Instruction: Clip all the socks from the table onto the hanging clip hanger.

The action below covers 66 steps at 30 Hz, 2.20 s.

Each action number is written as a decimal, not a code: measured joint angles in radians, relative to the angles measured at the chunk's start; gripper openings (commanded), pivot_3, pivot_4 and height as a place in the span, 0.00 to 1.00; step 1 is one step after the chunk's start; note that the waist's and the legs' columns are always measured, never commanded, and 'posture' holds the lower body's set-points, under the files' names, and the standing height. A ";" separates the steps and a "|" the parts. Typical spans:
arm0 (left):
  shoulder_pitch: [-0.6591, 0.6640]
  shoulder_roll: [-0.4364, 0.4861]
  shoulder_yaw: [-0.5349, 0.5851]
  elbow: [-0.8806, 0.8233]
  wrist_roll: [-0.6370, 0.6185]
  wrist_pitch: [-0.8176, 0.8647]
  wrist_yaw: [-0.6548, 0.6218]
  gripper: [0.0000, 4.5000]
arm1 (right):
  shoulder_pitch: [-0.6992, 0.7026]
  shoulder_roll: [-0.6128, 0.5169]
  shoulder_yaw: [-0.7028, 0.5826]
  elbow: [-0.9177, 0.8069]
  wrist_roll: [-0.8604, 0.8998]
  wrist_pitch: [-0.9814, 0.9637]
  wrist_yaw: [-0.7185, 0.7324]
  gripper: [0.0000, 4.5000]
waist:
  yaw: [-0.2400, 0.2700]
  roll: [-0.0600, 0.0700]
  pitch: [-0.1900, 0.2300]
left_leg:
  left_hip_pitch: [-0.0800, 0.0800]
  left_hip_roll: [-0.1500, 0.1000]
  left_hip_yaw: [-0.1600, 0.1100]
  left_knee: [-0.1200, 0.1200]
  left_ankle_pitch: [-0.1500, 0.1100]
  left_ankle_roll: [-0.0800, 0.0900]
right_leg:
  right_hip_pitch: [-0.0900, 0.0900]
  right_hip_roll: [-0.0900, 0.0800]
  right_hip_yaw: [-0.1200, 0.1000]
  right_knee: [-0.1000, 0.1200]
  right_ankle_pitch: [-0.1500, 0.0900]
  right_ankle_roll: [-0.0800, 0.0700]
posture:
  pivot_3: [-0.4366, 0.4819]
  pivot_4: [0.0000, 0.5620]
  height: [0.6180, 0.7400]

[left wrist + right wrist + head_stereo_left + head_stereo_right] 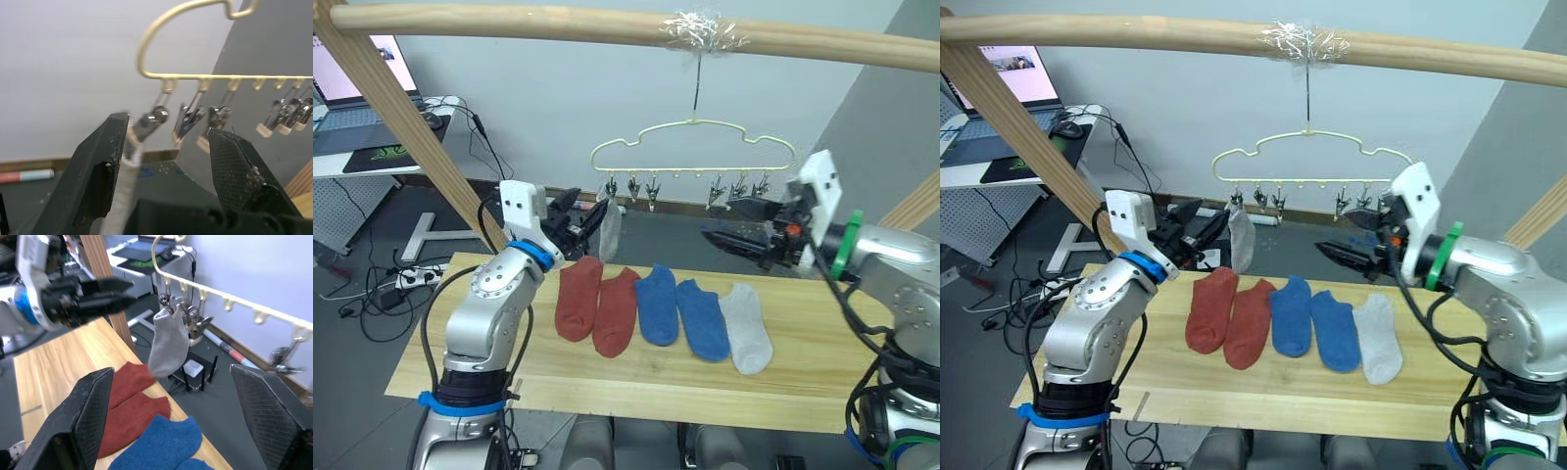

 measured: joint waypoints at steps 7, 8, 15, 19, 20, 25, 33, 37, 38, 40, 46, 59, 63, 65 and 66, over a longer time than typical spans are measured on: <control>-0.001 -0.068 -0.051 0.021 0.070 -0.059 0.010 0.61 | 0.006 -0.060 -0.016 -0.003 0.088 0.003 -0.041 0.89 | 0.000 0.000 0.000 | 0.000 0.000 0.000 0.001 0.000 0.000 | 0.000 0.000 0.000 0.000 0.000 0.000 | 0.60 0.31 1.00; -0.001 -0.074 -0.053 0.025 0.071 -0.061 0.012 0.56 | 0.008 -0.065 -0.020 -0.003 0.095 0.003 -0.047 0.89 | 0.000 0.000 0.000 | 0.000 0.000 0.000 0.001 0.000 0.000 | 0.000 0.000 0.000 0.000 0.000 0.000 | 0.60 0.31 1.00; 0.000 -0.104 -0.054 0.032 0.098 -0.075 0.029 0.40 | 0.034 -0.102 -0.043 -0.005 0.161 0.003 -0.107 0.89 | -0.001 0.000 0.000 | 0.000 0.000 0.000 0.001 0.000 0.000 | 0.000 0.000 0.001 0.001 0.000 0.000 | 0.58 0.32 1.00; 0.000 -0.126 -0.055 0.046 0.118 -0.076 0.054 0.40 | 0.035 -0.116 -0.044 -0.012 0.202 0.003 -0.143 0.89 | -0.001 0.000 0.000 | 0.000 0.000 0.000 0.002 0.000 0.000 | 0.001 0.000 0.001 0.001 0.000 0.000 | 0.57 0.33 1.00; 0.000 -0.136 -0.056 0.057 0.125 -0.076 0.064 0.40 | 0.035 -0.120 -0.046 -0.014 0.212 0.003 -0.151 0.89 | -0.001 0.000 0.000 | 0.000 0.000 0.000 0.002 0.000 0.000 | 0.001 0.000 0.001 0.001 0.000 0.000 | 0.56 0.33 1.00; -0.012 -0.164 -0.060 0.118 0.157 -0.075 0.088 0.40 | 0.033 -0.149 -0.078 -0.022 0.284 0.003 -0.196 0.89 | -0.004 0.000 0.000 | 0.000 0.000 0.000 0.002 0.000 0.000 | 0.001 0.001 0.001 0.001 0.000 0.000 | 0.54 0.34 1.00; -0.065 -0.199 -0.077 0.216 0.186 -0.082 0.090 0.40 | 0.030 -0.186 -0.119 -0.038 0.431 0.003 -0.289 0.89 | -0.022 0.000 0.000 | 0.000 0.000 0.000 0.003 0.000 0.000 | 0.001 0.001 0.001 0.001 0.000 0.000 | 0.49 0.35 1.00; -0.101 -0.214 -0.078 0.253 0.201 -0.095 0.091 0.40 | 0.053 -0.233 -0.150 -0.057 0.518 -0.002 -0.330 0.89 | -0.028 0.000 0.000 | 0.000 0.000 0.000 0.003 0.000 0.000 | 0.001 0.001 0.001 0.001 0.000 0.000 | 0.47 0.35 1.00; -0.109 -0.216 -0.078 0.260 0.205 -0.102 0.091 0.40 | 0.069 -0.253 -0.158 -0.062 0.543 -0.003 -0.336 0.89 | -0.029 0.000 0.000 | 0.000 0.000 0.000 0.003 0.000 0.000 | 0.001 0.001 0.001 0.001 0.000 0.000 | 0.47 0.35 1.00; -0.116 -0.217 -0.077 0.274 0.211 -0.110 0.093 0.40 | 0.098 -0.287 -0.168 -0.066 0.584 -0.007 -0.343 0.89 | -0.031 0.000 0.000 | 0.000 0.000 0.000 0.003 0.000 0.001 | 0.001 0.001 0.001 0.001 0.000 0.000 | 0.46 0.35 1.00; -0.149 -0.223 -0.064 0.328 0.227 -0.147 0.112 0.40 | 0.177 -0.365 -0.187 -0.073 0.668 -0.055 -0.367 0.89 | -0.036 0.000 0.000 | 0.000 0.000 0.000 0.004 0.000 0.001 | 0.002 0.001 0.002 0.001 0.001 0.001 | 0.45 0.35 1.00; -0.220 -0.244 -0.054 0.401 0.253 -0.210 0.151 0.40 | 0.266 -0.444 -0.181 -0.077 0.755 -0.165 -0.448 0.89 | -0.052 0.000 0.000 | 0.000 0.000 0.000 0.004 0.000 0.001 | 0.002 0.001 0.002 0.001 0.001 0.002 | 0.43 0.37 1.00; -0.223 -0.246 -0.054 0.425 0.253 -0.214 0.151 0.40 | 0.283 -0.461 -0.180 -0.078 0.784 -0.196 -0.471 0.89 | -0.053 0.000 0.000 | 0.000 0.000 0.000 0.004 0.000 0.001 | 0.002 0.001 0.002 0.001 0.001 0.002 | 0.43 0.37 1.00; -0.225 -0.247 -0.054 0.432 0.253 -0.216 0.151 0.40 | 0.293 -0.474 -0.178 -0.078 0.788 -0.206 -0.477 0.89 | -0.053 0.000 0.000 | 0.000 0.000 0.000 0.004 0.000 0.001 | 0.002 0.001 0.002 0.001 0.001 0.002 | 0.43 0.37 1.00; -0.226 -0.247 -0.054 0.433 0.253 -0.217 0.150 0.40 | 0.299 -0.480 -0.178 -0.078 0.789 -0.212 -0.480 0.89 | -0.053 0.000 0.000 | 0.000 0.000 0.000 0.004 0.000 0.001 | 0.002 0.001 0.002 0.001 0.001 0.002 | 0.43 0.37 1.00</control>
